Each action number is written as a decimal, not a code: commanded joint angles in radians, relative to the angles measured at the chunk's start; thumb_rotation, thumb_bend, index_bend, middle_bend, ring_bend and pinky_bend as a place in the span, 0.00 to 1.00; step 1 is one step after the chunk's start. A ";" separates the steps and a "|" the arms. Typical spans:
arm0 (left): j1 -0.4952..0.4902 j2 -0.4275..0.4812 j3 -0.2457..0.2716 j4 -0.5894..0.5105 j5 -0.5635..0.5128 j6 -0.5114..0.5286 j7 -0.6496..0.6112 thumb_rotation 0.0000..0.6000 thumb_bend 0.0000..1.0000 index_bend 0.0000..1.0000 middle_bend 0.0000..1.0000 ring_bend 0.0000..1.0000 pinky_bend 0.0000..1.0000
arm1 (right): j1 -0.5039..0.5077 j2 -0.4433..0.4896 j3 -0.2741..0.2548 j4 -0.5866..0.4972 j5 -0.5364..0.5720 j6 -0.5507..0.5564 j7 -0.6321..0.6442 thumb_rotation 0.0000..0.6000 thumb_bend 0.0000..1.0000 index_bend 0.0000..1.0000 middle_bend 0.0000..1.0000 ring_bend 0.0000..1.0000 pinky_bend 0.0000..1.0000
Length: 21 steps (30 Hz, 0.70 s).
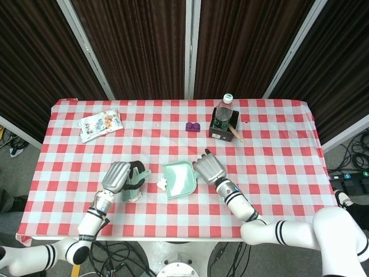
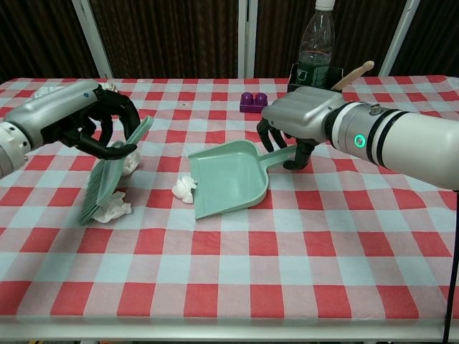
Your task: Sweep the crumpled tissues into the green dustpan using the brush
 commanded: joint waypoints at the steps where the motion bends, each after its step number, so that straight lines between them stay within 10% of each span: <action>1: -0.017 -0.036 -0.034 0.037 -0.006 -0.008 -0.008 1.00 0.52 0.55 0.56 0.65 0.91 | 0.000 0.000 -0.001 -0.002 0.000 0.000 0.002 1.00 0.41 0.65 0.57 0.38 0.20; 21: -0.073 -0.115 -0.102 0.119 0.070 -0.009 -0.134 1.00 0.53 0.55 0.56 0.64 0.91 | 0.002 -0.006 0.006 0.002 0.023 0.005 0.019 1.00 0.42 0.65 0.57 0.38 0.20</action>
